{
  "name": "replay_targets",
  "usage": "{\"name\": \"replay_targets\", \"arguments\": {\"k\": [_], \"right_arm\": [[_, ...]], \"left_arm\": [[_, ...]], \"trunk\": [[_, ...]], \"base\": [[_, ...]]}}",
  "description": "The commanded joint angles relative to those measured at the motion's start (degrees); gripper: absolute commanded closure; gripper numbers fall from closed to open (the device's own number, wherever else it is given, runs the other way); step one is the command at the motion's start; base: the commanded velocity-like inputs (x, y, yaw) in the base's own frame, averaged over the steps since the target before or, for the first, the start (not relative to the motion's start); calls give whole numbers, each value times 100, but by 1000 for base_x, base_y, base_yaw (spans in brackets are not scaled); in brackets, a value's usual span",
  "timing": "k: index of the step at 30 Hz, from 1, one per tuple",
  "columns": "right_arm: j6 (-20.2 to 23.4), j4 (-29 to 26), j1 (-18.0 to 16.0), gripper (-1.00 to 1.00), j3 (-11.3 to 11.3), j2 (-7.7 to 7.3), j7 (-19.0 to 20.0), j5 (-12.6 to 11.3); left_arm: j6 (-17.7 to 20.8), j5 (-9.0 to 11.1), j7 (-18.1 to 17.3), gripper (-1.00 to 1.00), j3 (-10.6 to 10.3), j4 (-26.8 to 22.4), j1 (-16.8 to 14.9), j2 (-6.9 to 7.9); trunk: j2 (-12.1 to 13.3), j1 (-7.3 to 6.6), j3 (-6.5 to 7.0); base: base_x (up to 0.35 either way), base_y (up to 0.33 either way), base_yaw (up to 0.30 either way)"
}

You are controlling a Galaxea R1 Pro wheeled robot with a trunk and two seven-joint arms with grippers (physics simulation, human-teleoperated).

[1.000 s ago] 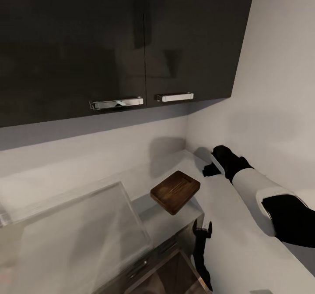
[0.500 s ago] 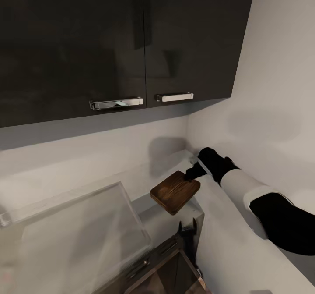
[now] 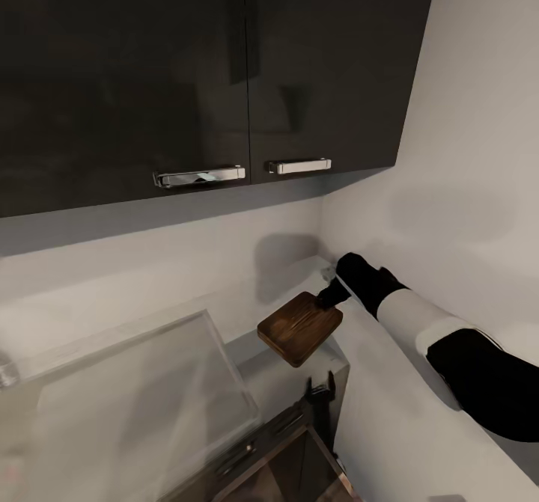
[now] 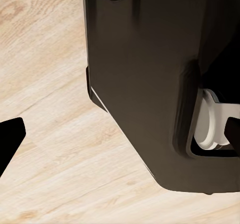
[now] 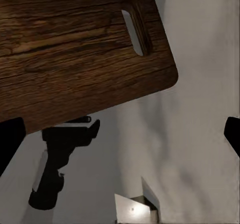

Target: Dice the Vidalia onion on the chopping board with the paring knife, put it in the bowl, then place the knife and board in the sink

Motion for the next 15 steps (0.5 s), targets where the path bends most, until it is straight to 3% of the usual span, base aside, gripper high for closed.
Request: {"name": "replay_targets", "arguments": {"k": [1,3,4,5,7,11,13,15], "right_arm": [[-45,-14,-6,-100,124,-26,51,323],[-62,-34,-6,-100,152,-78,55,407],[-78,-49,-7,-100,166,-133,57,461],[-113,-75,-22,-100,179,-285,93,526],[-121,-117,-50,-100,178,-350,194,537],[-126,-468,-195,-100,178,-609,952,551],[-117,-877,-355,-100,167,-881,1916,558],[-106,-1126,-494,-100,162,-1008,2479,562]], "left_arm": [[-1,1,-8,-100,2,-10,1,2],[-1,1,-8,-100,2,-10,1,2],[-1,1,-8,-100,2,-10,1,2],[-1,1,-8,-100,2,-10,1,2],[-1,1,-8,-100,1,-10,1,2],[-1,1,-8,-100,-1,-10,1,-1],[-1,1,-8,-100,-4,-10,1,-3],[-1,1,-8,-100,-5,-10,1,-5]], "trunk": [[-12,4,-12],[-12,4,-12],[-12,4,-12],[-12,4,-12],[-12,4,-12],[-12,4,-12],[-12,4,-12],[-12,4,-12]], "base": [[0,0,0],[0,0,0],[0,0,0],[0,0,0],[0,0,0],[0,0,0],[0,0,0],[0,0,0]]}}
